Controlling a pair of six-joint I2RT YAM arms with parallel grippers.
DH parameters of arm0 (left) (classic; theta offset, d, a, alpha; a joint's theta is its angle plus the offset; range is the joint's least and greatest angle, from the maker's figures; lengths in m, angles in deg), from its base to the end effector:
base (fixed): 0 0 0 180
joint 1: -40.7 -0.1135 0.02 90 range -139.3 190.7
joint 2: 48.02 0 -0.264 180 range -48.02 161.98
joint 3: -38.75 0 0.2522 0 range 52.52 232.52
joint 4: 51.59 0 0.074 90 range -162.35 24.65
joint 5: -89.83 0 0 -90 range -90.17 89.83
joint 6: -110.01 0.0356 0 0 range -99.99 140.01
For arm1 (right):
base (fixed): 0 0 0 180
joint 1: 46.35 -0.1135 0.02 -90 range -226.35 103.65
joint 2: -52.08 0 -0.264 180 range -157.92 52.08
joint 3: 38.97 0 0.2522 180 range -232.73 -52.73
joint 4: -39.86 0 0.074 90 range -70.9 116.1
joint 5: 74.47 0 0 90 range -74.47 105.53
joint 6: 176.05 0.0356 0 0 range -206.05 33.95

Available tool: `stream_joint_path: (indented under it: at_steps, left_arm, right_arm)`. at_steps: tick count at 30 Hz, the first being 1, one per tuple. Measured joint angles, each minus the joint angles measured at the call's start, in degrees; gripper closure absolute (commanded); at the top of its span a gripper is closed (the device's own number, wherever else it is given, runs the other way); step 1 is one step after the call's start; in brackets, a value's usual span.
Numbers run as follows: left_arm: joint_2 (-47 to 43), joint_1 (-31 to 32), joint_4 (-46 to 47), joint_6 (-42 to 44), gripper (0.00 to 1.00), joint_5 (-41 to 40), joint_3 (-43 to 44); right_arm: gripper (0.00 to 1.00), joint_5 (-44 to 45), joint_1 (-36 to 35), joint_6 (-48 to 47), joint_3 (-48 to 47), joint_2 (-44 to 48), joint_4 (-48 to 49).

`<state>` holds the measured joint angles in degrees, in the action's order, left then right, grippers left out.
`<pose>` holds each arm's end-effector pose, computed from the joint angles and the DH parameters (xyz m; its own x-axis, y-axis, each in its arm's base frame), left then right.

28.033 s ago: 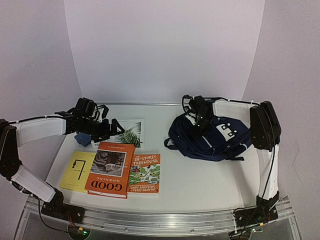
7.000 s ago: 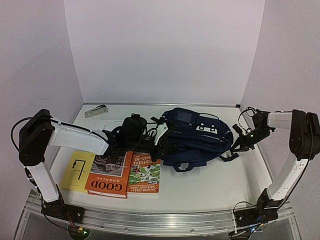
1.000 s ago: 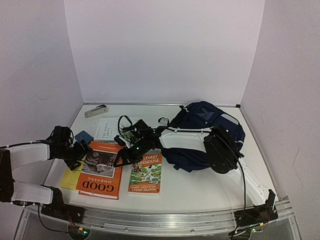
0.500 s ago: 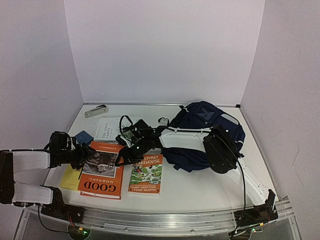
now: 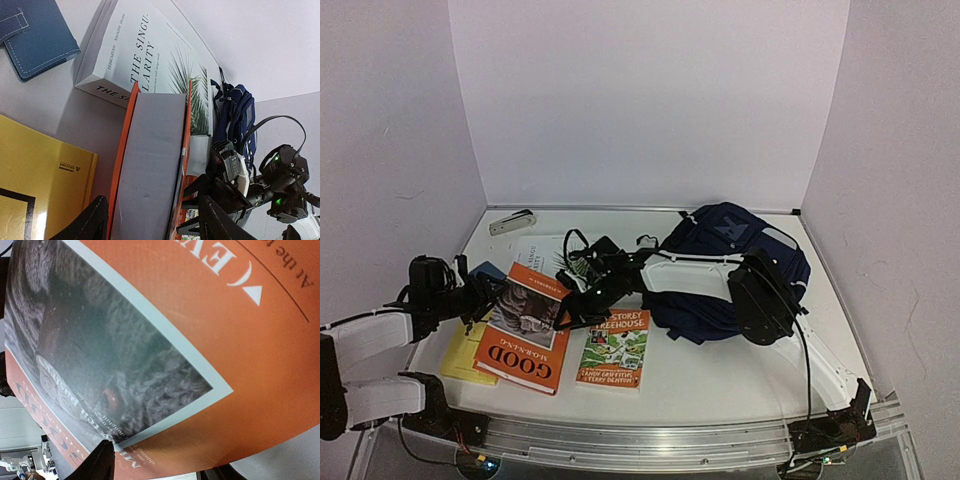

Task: Pack the student bag
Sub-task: Pick up the book from the center of the board.

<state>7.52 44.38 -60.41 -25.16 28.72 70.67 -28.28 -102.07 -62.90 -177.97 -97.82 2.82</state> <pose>0.1890 -0.0294 0.1737 -0.7058 -0.5768 -0.4112 -0.0532 0.6220 -0.7812 0.2966 0.4789 0.1242 -0.7216 -0.5549 -0.4139 -0.6240 0.2626 0.7360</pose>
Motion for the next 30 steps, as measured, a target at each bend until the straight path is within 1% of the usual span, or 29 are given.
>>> stream_joint_path:
  at_steps: [7, 10, 13, 18, 19, 22, 26, 30]
  left_arm:
    - [3.44, -0.29, 5.69, -0.28, 0.38, 3.11, 0.01]
    - [4.18, -0.39, 6.71, 0.13, 0.38, 4.08, 0.22]
    - [4.43, -0.39, 6.9, 0.62, 0.4, 4.21, 0.28]
    - [5.14, -0.39, 3.3, 3.25, 0.42, 4.04, 1.79]
    - [5.23, -0.39, 2.24, 3.76, 0.44, 3.97, 2.17]
    - [5.88, -0.37, -0.44, 5.33, 0.53, 3.58, 3.1]
    - [6.8, -0.37, -2.09, 6.57, 0.69, 2.72, 3.39]
    - [5.93, -0.34, -3.02, 6.39, 0.85, 2.5, 3.37]
  right_arm:
    - [0.44, -0.86, 0.49, 0.17, -1.16, -0.3, -2.58]
    - [0.44, -1.11, 0.57, 0.53, -2.23, -0.82, -3.56]
    - [0.44, -1.47, 0.66, 0.79, -2.9, -1.14, -4.1]
    - [0.44, -1.87, 0.72, 0.98, -4.1, -1.75, -5.09]
    - [0.44, -1.92, 0.74, 0.98, -4.34, -1.85, -5.27]
    - [0.44, -1.96, 0.75, 1.04, -4.89, -2.09, -5.82]
    - [0.43, -2.11, 0.79, 1.17, -5.39, -2.35, -6.34]
    - [0.4, -2.26, 0.81, 1.12, -5.39, -2.36, -6.35]
